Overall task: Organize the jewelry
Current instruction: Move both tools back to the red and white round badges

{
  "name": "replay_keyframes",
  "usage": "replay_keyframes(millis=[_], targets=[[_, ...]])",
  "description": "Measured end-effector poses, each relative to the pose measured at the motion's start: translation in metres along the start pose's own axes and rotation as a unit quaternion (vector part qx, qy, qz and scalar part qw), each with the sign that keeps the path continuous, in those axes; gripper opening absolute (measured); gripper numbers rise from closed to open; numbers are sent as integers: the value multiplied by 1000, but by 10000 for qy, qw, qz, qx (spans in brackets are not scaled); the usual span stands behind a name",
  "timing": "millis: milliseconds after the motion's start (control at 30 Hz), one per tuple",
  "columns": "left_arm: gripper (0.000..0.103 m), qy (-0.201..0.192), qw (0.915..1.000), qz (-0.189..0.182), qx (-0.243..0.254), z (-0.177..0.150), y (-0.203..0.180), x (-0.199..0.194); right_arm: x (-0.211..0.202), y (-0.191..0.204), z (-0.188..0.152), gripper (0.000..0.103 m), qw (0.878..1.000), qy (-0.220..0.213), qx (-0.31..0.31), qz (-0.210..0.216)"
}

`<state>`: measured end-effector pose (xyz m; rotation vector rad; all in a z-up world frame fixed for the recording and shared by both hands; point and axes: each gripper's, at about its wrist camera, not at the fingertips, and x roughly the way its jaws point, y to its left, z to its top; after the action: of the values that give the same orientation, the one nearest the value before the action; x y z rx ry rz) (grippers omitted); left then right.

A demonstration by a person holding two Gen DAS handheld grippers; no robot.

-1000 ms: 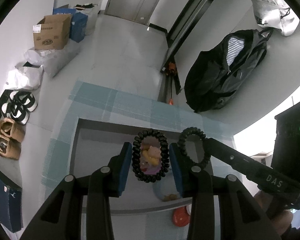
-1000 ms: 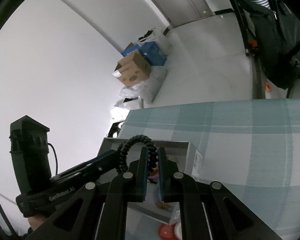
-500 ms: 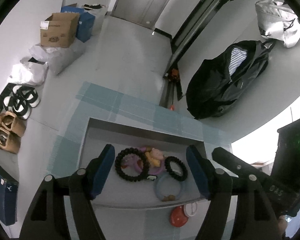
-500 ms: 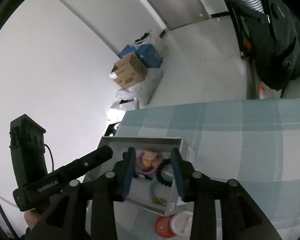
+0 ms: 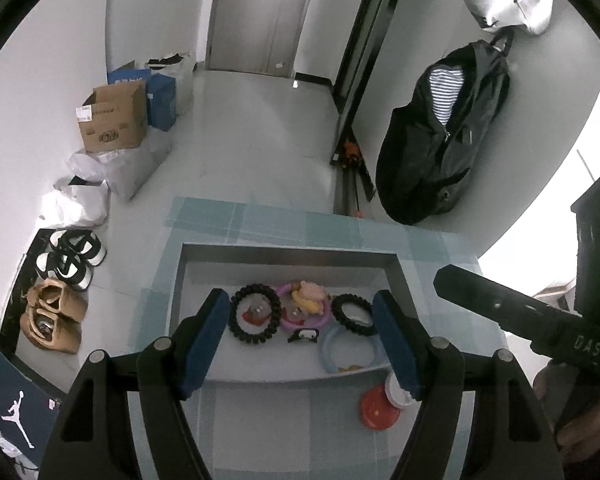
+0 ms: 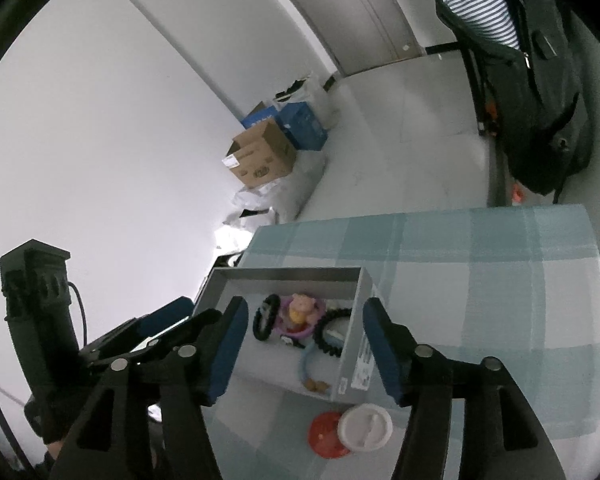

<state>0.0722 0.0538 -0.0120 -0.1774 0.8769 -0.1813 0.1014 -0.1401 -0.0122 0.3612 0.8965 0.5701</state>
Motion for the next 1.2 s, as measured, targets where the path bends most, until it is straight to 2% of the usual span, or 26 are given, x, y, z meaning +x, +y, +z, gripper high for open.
replay_keyframes(millis=[200,333,467,667,800,900,1033,1100,1200], targets=[[70,48,9995,117,297,-20,-11,-4,-11,1,-15,73,9998,-13,-123,-135],[70,245,9983,144,509,-35,-19,-5,-14,-7,-29,75,9995,140,-64,-261],[70,384,9972,86,634,-46,-26,-6,-12,-16,-40,85,9988,350,0,-346],[70,830,9943,17,668,-63,-30,5,-7,-33,-57,85,9962,713,183,-475],[70,1096,9918,-147,647,-68,-30,11,-1,-31,-66,85,9942,921,49,-549],[71,1145,9917,-103,568,-70,-27,13,8,-34,-76,85,9918,1161,126,-513],[71,1215,9919,-107,347,-69,-20,13,13,-31,-79,84,9913,1183,18,-574],[71,1182,9925,-88,293,-68,-18,13,15,-27,-78,82,9913,1143,-106,-641],[71,1135,9932,-58,266,-70,-17,11,18,-21,-78,70,9898,1107,-356,-824]])
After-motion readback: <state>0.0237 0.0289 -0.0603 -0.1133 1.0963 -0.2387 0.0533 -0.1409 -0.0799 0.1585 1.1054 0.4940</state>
